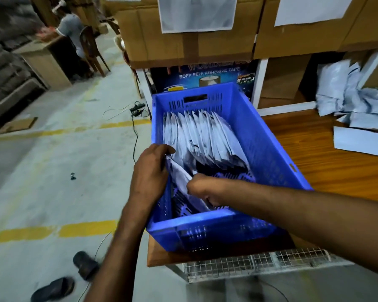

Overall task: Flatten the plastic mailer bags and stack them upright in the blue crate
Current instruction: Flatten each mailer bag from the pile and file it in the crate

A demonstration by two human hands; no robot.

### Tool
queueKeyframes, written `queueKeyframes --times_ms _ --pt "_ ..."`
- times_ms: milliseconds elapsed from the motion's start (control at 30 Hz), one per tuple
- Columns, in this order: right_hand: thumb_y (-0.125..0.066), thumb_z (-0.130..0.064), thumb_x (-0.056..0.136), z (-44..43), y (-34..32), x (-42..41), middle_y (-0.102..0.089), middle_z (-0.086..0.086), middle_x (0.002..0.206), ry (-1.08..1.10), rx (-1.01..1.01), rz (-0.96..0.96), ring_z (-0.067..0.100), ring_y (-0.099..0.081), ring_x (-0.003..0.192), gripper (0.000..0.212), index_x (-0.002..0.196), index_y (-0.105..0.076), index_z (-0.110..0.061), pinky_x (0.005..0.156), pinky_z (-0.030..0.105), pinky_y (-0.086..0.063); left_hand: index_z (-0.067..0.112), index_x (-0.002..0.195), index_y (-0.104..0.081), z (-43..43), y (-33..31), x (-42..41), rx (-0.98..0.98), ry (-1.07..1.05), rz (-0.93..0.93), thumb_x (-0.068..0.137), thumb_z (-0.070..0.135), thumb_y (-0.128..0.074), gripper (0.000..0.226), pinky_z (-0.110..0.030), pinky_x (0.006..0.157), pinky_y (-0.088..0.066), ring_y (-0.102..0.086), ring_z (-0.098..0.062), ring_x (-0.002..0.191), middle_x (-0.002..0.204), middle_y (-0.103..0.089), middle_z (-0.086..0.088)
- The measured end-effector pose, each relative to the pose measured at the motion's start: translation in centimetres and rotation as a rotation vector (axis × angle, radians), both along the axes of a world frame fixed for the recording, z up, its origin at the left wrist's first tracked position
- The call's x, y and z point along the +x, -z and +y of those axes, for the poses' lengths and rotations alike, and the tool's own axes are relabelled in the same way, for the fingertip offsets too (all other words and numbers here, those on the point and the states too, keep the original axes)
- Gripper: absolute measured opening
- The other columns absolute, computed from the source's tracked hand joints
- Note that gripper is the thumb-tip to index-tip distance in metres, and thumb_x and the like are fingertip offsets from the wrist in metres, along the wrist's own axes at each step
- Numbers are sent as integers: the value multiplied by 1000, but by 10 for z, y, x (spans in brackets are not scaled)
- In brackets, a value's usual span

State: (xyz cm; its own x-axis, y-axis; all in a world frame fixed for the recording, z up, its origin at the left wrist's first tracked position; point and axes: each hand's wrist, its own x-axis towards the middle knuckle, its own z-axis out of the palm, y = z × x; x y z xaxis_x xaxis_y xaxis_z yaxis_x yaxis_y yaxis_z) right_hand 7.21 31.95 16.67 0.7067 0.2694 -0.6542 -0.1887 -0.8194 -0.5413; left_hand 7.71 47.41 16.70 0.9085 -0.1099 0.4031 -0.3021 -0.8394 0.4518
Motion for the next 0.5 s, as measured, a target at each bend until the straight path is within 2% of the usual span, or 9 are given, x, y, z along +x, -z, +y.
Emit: queueKeyframes --times_ms 67,133,200,233,300,367,433,467,500 --pt "-47 -23 103 15 12 4 -53 6 109 118 144 13 26 -59 102 36 125 -53 4 65 27 -46 11 114 -71 0 0 -1 -12 11 -13 75 26 -26 61 -32 78 -42 -62 -31 102 108 -68 -9" --pt "-54 -56 89 29 29 12 -63 5 124 295 324 95 19 -61 108 78 148 -41 -8 87 36 -56 13 113 -71 0 1 0 -3 -11 -8 73 19 -31 57 -31 77 -43 -61 -30 102 109 -66 -7" --pt "-48 -73 80 39 40 17 -63 4 136 297 459 250 22 -60 120 83 144 -50 -21 109 45 -44 14 113 -71 1 2 0 1 -28 -4 68 8 -36 57 -35 79 -47 -62 -29 103 111 -66 -4" --pt "-43 -68 87 37 33 15 -65 3 132 278 483 272 22 -61 117 70 134 -58 -19 109 42 -42 15 113 -71 1 2 -1 -7 -27 -7 67 5 -38 57 -37 81 -50 -63 -29 104 112 -67 -4" --pt "-40 -39 102 26 25 18 -69 8 111 278 553 231 20 -62 95 33 107 -63 -16 93 34 -49 15 113 -72 3 3 0 -15 -19 -18 71 1 -40 55 -39 84 -52 -64 -27 105 112 -67 -3" --pt "-45 -12 98 5 32 27 -66 14 109 196 456 36 16 -55 79 21 114 -59 -18 70 27 -46 15 113 -72 3 4 0 -18 -13 -28 74 -5 -41 53 -39 84 -52 -65 -27 105 112 -67 -3" --pt "-47 0 93 -8 35 26 -60 18 128 -123 331 -68 17 -59 87 65 152 -35 -24 64 21 -49 14 112 -72 2 3 -1 -18 -14 -27 74 -8 -42 53 -36 83 -51 -65 -27 104 112 -67 -2" --pt "-52 0 90 -11 40 22 -49 19 144 -310 240 -95 21 -61 106 86 161 -9 -22 77 19 -52 14 111 -72 2 2 -1 -19 -14 -27 74 -6 -42 52 -36 83 -51 -65 -26 103 111 -67 -2" --pt "-60 -3 88 -10 49 19 -26 17 162 -457 170 -147 26 -49 133 103 161 11 -19 99 20 -47 14 110 -72 1 2 -1 -22 -12 -28 74 -1 -40 51 -36 83 -51 -65 -26 103 111 -67 -1"
